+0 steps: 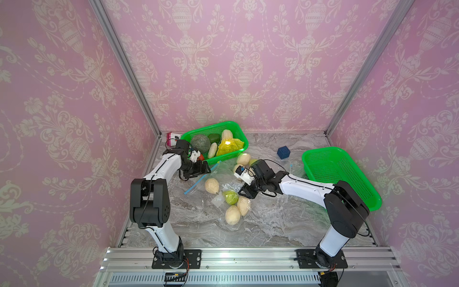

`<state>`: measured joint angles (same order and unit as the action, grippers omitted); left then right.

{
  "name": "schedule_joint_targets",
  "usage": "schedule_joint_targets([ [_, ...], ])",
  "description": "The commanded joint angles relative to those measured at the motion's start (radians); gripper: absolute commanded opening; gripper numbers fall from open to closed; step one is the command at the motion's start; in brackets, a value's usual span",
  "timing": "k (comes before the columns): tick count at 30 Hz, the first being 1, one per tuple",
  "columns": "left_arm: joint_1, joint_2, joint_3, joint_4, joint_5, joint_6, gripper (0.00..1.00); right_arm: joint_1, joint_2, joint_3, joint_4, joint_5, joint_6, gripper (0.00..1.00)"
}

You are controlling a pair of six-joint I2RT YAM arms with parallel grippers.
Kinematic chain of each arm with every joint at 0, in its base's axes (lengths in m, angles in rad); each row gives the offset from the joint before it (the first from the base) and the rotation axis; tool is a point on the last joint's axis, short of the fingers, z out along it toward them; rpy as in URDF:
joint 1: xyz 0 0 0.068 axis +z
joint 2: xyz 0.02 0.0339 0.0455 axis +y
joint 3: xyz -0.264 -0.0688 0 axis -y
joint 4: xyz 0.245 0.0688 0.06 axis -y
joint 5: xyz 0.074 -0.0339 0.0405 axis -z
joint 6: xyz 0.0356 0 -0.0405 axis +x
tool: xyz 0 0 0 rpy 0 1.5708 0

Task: Open the zip-top bag and take out the pear
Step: Pick up the zipper food storage bag at the center of the board.

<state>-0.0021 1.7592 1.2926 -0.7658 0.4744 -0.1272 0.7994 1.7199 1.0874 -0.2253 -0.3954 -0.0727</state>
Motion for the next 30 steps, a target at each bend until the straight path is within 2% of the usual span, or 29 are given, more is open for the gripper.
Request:
schedule_joint_targets([
  [1,-0.003,0.035,0.047,-0.041,-0.034,0.023,0.88,-0.002,0.007,0.016,-0.028,0.028,-0.022,0.33],
  [5,-0.003,0.084,0.088,-0.072,-0.028,0.035,0.88,-0.003,-0.003,-0.01,-0.028,0.063,-0.037,0.16],
  [12,-0.002,0.14,0.107,-0.089,-0.037,0.071,0.89,-0.004,-0.008,-0.069,-0.007,0.096,-0.041,0.15],
  [18,-0.003,0.203,0.169,-0.174,-0.038,0.09,0.9,-0.003,-0.017,-0.089,0.018,0.127,-0.041,0.15],
  [23,0.005,0.197,0.16,-0.211,0.03,0.096,0.89,-0.002,-0.028,-0.119,0.028,0.161,-0.045,0.15],
  [25,0.011,0.208,0.146,-0.219,0.067,0.1,0.84,-0.002,-0.034,-0.129,0.035,0.166,-0.045,0.15],
  [30,0.019,0.234,0.094,-0.182,0.242,0.079,0.56,-0.003,-0.04,-0.132,0.044,0.178,-0.043,0.15],
])
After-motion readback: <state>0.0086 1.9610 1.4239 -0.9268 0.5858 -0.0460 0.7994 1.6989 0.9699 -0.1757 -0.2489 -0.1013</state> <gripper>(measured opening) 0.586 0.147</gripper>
